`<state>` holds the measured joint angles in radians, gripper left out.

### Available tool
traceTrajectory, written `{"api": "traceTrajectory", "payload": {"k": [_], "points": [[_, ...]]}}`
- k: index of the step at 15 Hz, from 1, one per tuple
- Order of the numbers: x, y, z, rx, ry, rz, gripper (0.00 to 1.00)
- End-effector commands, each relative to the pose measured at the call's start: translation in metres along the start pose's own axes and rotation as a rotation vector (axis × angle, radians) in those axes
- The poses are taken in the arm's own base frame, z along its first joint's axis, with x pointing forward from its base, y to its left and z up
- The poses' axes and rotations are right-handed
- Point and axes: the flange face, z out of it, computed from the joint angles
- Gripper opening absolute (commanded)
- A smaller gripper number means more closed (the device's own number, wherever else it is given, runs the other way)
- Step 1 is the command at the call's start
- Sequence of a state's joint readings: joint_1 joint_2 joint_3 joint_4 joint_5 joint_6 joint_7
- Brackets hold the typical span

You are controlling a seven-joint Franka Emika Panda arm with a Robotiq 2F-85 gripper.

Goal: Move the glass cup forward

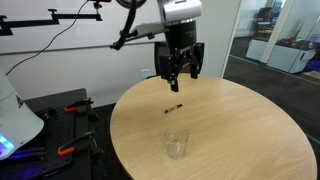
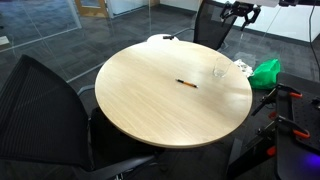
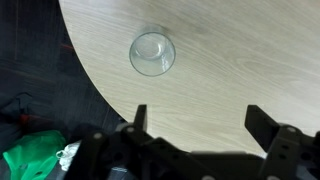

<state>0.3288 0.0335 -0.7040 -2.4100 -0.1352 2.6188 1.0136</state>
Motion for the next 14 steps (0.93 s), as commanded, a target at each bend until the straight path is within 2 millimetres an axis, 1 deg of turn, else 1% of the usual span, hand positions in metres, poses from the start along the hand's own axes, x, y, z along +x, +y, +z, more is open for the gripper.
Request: {"api": "traceTrajectory", "payload": {"k": [1,3,4,7,9,10,14], "points": [[-0.015,-0.047,-0.026,-0.044,-0.022,-0.079,1.00],[-0.029,-0.071,-0.033,-0.057,-0.040,-0.133,1.00],[-0.035,-0.079,-0.035,-0.062,-0.046,-0.155,1.00],[-0.048,-0.095,-0.039,-0.080,-0.069,-0.228,1.00],[-0.051,-0.100,-0.039,-0.093,-0.070,-0.266,1.00],[-0.056,-0.094,-0.037,-0.072,-0.057,-0.229,1.00],[-0.055,-0.097,-0.035,-0.080,-0.061,-0.245,1.00]]}}
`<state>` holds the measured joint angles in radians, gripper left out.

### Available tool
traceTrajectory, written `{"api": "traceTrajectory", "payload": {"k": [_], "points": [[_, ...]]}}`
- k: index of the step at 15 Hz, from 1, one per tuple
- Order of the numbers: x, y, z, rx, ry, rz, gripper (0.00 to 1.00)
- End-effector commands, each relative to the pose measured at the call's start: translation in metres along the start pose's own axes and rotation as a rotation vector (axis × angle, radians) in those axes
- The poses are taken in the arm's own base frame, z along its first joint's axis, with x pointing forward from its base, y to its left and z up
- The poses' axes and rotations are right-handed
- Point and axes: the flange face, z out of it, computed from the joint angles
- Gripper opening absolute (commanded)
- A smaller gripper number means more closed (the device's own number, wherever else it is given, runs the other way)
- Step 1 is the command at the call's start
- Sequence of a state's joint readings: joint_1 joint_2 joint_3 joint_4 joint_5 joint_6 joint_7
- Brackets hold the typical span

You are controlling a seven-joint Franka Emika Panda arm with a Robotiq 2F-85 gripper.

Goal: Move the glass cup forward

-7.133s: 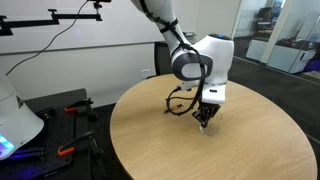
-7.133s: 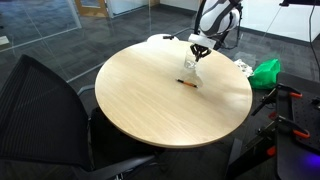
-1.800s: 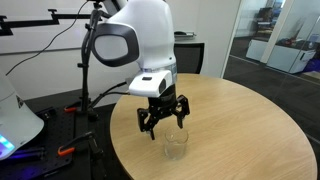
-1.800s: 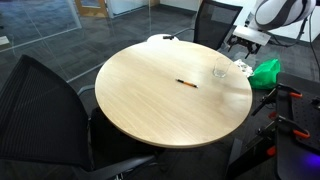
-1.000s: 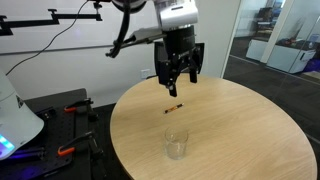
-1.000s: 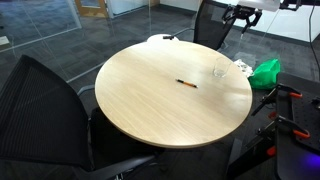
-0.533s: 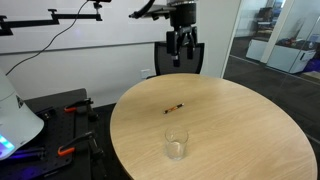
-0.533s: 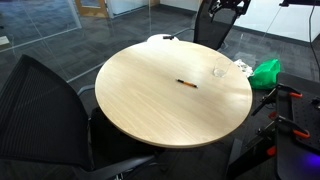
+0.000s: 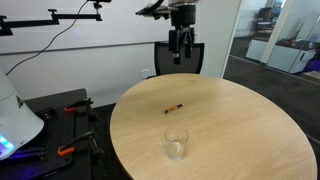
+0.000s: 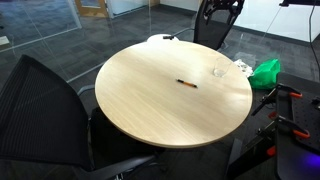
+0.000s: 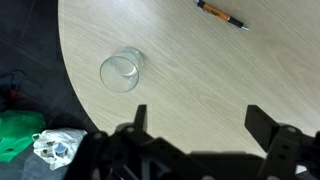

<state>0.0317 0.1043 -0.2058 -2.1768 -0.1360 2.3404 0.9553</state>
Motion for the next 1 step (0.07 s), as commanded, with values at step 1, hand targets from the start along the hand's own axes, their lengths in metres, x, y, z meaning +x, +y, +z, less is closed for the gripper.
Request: {"api": "traceTrajectory", "payload": {"k": [1], "points": [[0.0009,0.0003,-0.0006,-0.001,-0.001,-0.005,1.00]]}}
